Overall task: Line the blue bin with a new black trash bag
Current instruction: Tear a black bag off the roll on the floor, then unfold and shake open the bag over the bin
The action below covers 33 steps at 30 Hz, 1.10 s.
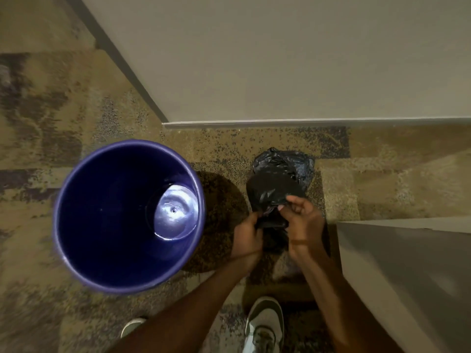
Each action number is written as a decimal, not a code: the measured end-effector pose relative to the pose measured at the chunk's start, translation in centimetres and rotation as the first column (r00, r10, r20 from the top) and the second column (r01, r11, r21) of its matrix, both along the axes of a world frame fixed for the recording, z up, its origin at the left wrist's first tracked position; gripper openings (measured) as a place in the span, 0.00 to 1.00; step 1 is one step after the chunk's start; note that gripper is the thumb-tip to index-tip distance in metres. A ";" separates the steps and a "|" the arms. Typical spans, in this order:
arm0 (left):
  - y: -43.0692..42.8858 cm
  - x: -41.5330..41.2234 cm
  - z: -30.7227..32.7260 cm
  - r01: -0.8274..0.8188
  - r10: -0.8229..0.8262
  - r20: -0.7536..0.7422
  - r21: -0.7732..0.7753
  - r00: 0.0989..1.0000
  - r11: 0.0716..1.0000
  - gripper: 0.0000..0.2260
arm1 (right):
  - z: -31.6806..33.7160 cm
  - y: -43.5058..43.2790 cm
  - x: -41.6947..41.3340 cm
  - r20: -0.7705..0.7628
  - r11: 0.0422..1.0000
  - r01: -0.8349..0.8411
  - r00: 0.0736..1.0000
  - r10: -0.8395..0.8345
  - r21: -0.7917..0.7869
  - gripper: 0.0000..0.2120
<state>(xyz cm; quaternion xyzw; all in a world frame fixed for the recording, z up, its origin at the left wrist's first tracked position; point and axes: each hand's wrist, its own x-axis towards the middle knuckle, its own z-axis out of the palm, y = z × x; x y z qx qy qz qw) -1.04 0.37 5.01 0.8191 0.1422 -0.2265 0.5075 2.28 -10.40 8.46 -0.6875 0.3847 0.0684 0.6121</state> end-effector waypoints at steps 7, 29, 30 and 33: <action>6.3 -3.4 16.2 -0.303 0.307 0.258 -0.056 0.916 0.951 0.14 | 16.1 4.2 1.4 0.234 0.981 -0.014 0.972 -0.032 0.192 0.08; 20.0 -5.2 32.5 -0.144 -0.310 0.805 0.433 0.506 0.890 0.11 | 30.9 19.8 -3.0 0.005 0.576 -0.294 0.893 0.450 0.763 0.20; 20.1 -5.5 32.7 -0.144 -0.361 0.800 0.477 0.479 0.867 0.10 | 30.9 20.1 -3.1 0.020 0.567 -0.355 0.860 0.511 0.743 0.16; 21.2 -6.6 32.4 -0.189 -0.416 0.786 0.543 0.458 0.818 0.11 | 30.6 21.1 -2.7 0.033 0.641 -0.459 0.828 0.560 0.615 0.08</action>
